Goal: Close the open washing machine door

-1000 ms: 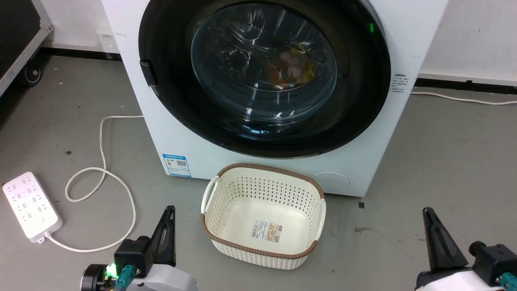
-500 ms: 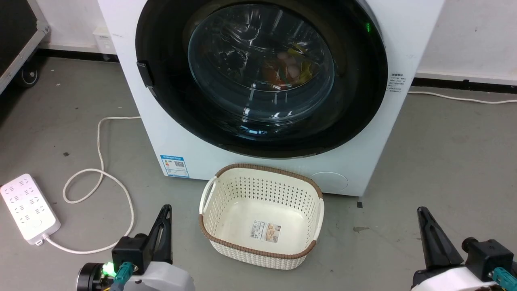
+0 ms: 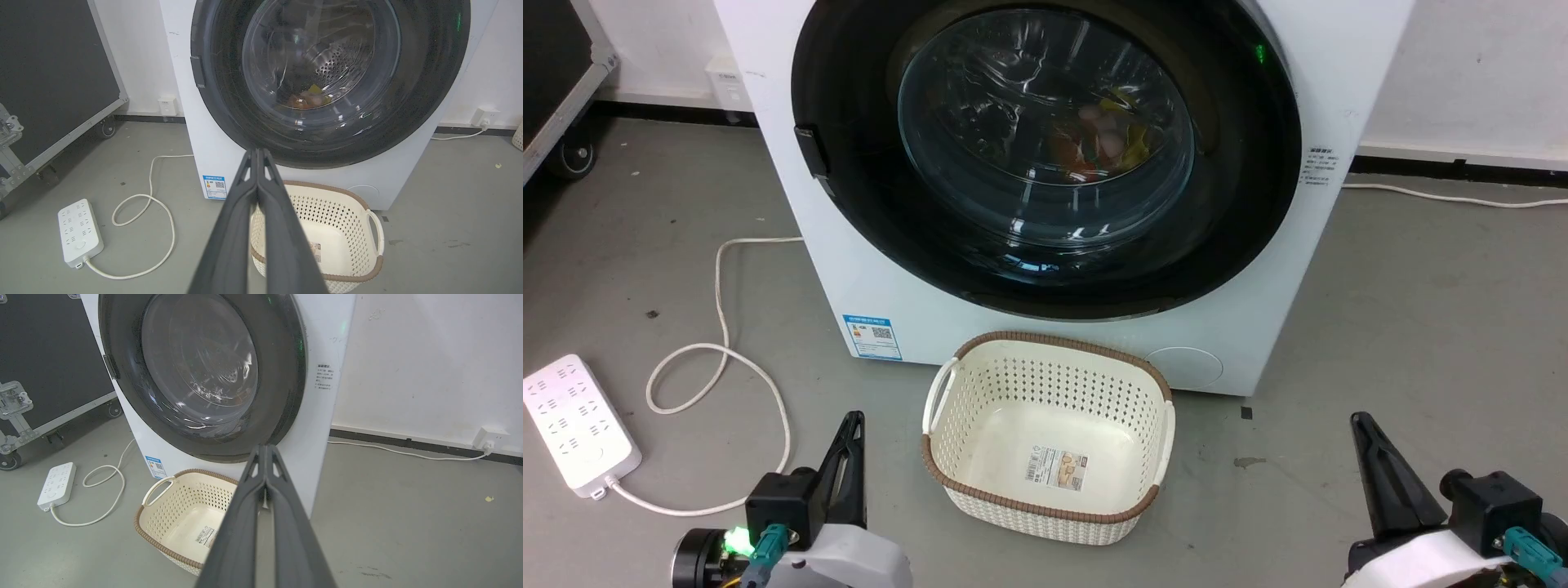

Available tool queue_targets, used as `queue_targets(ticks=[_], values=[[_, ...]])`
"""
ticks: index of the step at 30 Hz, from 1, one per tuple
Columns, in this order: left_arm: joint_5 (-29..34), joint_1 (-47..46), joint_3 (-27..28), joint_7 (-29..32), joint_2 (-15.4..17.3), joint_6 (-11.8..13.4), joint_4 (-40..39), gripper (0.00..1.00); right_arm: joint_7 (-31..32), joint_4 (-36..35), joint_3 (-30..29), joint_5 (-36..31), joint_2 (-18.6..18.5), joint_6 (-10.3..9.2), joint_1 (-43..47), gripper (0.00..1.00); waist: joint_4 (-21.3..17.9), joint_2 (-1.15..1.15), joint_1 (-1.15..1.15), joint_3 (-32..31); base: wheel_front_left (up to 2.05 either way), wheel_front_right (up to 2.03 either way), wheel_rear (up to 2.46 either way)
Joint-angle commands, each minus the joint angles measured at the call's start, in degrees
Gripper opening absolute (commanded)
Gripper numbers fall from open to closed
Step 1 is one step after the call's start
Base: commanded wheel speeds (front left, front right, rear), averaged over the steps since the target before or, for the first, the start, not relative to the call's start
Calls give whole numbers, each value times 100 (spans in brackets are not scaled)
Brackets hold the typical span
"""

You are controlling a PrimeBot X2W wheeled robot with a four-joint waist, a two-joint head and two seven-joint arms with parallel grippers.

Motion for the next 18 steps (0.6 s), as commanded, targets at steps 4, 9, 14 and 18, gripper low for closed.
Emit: queue_targets(ticks=[4,9,14,18], values=[[55,-20,46,67,1,10,-53,0,69,8,22,-66,37,-3,-95,0,-12,0,0,-1,0,0,0],[86,-22,74,126,-2,11,-84,0,128,9,40,-112,40,-3,-119,0,-25,0,0,-2,0,0,0],[117,-23,102,184,-5,12,-116,0,188,11,59,-158,43,-3,-142,0,-39,0,0,-4,0,0,0],[141,-24,124,231,-7,12,-141,0,235,12,74,-195,46,-3,-161,0,-50,0,0,-5,0,0,0]])
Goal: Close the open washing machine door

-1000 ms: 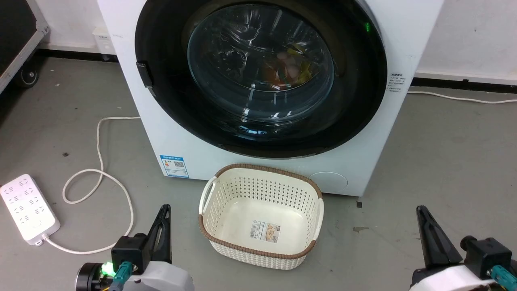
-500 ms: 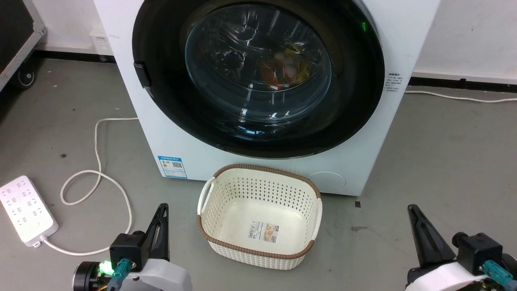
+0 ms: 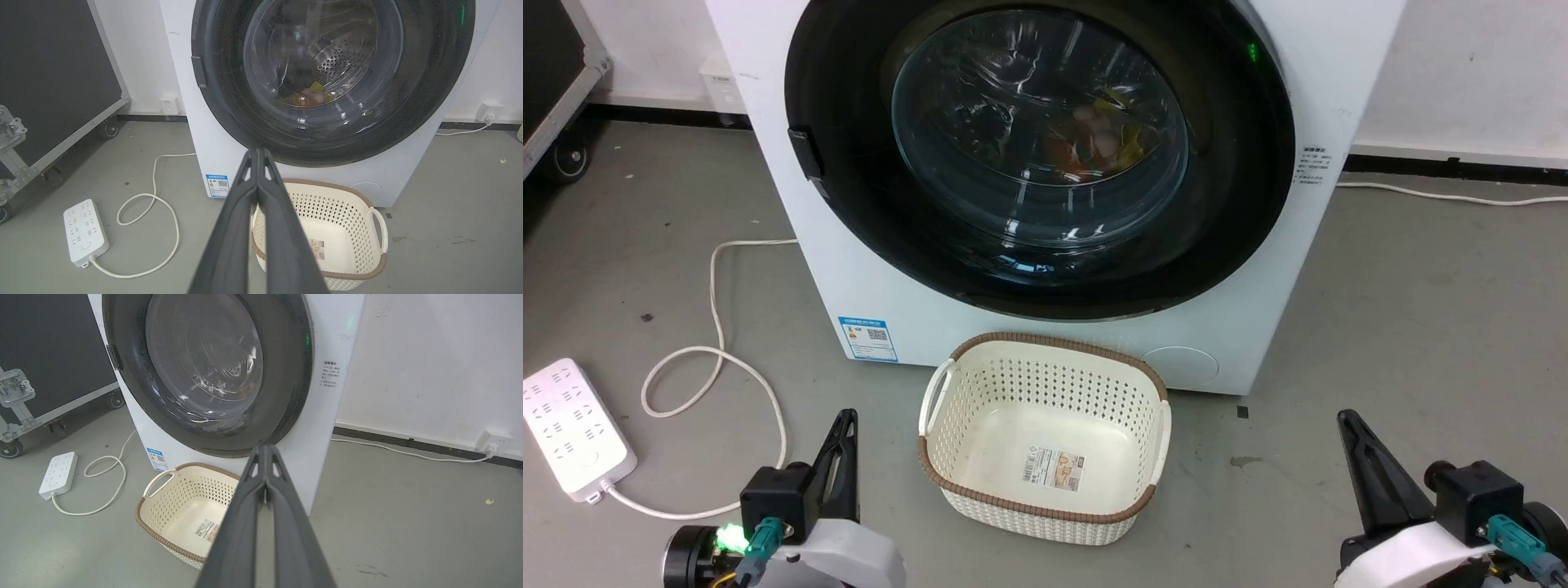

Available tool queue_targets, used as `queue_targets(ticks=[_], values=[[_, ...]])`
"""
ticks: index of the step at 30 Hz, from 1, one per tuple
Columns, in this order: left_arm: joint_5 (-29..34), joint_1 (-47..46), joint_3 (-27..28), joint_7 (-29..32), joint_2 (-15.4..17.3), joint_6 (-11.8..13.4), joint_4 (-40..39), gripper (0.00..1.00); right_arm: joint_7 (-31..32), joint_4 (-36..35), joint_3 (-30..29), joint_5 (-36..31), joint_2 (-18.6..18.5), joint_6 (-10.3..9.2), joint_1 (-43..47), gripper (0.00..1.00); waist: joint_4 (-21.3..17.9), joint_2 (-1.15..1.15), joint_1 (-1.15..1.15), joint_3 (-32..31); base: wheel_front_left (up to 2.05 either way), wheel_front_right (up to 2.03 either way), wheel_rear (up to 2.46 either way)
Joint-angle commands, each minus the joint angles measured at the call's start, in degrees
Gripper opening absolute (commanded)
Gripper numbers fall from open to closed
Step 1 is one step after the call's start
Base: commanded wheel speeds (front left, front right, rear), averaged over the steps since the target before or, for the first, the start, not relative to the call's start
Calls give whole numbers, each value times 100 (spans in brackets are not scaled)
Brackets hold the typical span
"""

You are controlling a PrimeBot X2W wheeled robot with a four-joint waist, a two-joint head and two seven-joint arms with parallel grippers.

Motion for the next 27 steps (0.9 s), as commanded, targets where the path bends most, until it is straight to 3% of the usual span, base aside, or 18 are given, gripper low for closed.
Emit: queue_targets(ticks=[1,27], values=[[46,-24,26,36,-3,12,-36,0,38,6,18,-58,39,-3,-75,0,-4,0,0,-1,0,0,0],[206,-31,170,339,-18,16,-198,0,344,14,113,-296,55,-4,-197,0,-75,0,0,-7,0,0,0]])
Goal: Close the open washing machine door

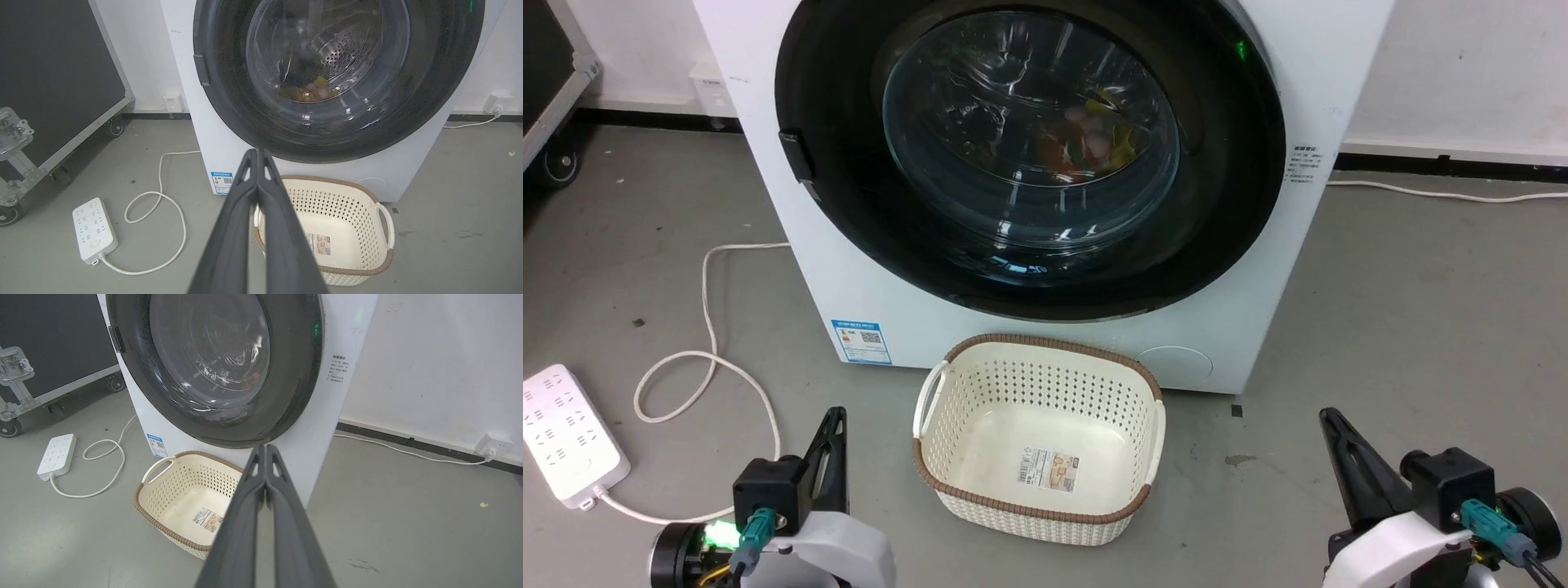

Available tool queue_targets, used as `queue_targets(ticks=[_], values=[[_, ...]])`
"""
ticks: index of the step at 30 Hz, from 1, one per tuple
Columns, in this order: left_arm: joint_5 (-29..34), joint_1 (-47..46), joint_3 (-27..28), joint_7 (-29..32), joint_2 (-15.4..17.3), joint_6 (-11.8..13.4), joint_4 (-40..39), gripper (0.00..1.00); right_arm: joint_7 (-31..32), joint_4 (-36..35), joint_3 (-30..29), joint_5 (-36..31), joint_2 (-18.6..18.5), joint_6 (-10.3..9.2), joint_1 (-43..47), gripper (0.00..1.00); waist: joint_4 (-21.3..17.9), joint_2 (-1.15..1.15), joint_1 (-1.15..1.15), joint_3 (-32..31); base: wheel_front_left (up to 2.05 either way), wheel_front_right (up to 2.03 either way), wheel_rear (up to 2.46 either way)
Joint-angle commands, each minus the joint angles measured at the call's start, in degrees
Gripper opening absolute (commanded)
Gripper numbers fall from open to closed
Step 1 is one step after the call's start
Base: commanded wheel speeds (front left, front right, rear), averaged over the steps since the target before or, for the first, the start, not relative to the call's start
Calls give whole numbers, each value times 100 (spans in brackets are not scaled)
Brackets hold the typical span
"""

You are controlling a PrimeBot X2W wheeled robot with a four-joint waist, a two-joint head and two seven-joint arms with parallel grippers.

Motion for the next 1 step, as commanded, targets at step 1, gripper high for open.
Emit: queue_targets(ticks=[1], values=[[52,-30,35,42,-7,16,-44,0,27,8,13,-50,39,-4,-79,0,-4,0,0,0,0,0,0]])
